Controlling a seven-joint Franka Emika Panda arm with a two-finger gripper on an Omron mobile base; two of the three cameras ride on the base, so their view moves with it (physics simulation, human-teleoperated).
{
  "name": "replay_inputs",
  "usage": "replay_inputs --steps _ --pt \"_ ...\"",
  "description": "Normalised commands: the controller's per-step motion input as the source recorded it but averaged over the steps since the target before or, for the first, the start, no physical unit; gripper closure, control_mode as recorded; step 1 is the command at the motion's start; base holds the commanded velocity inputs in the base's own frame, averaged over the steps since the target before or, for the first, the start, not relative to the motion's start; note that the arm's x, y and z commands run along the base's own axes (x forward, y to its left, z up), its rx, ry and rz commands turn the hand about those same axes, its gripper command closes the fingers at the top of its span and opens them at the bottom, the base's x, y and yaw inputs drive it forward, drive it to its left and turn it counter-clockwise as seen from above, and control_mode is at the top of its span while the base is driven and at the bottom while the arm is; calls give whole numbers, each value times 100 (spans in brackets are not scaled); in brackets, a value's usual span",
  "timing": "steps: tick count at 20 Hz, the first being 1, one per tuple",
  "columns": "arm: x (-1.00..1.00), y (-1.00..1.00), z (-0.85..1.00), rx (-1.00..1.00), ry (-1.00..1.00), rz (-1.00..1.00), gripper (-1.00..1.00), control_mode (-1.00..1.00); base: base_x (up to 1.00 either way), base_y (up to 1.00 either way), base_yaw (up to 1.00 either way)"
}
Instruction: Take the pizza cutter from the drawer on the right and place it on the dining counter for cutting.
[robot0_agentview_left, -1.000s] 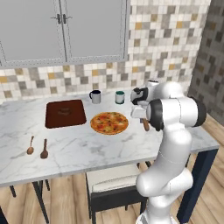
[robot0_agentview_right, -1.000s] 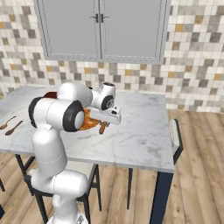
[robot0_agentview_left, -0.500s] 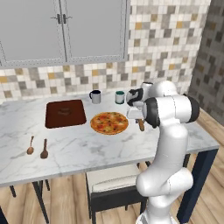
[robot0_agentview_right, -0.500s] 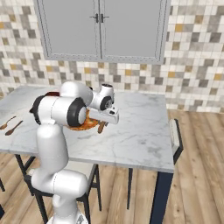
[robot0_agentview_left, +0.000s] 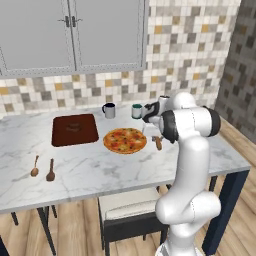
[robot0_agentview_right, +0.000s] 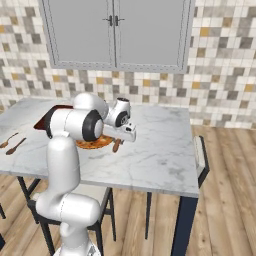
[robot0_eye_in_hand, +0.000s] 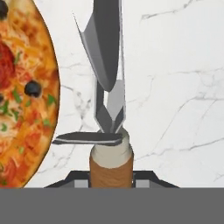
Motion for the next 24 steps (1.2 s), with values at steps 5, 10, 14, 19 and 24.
replay_inputs --steps 5,10,14,19,24 --pt "23 1 0 0 0 0 -100 -100 0 0 0" --pt "2 0 0 0 0 0 -100 -100 0 0 0" --pt "0 0 0 0 0 0 -100 -100 0 0 0" --pt "0 0 0 0 0 0 -100 -100 0 0 0" --pt "-10 0 11 0 0 0 -100 -100 0 0 0"
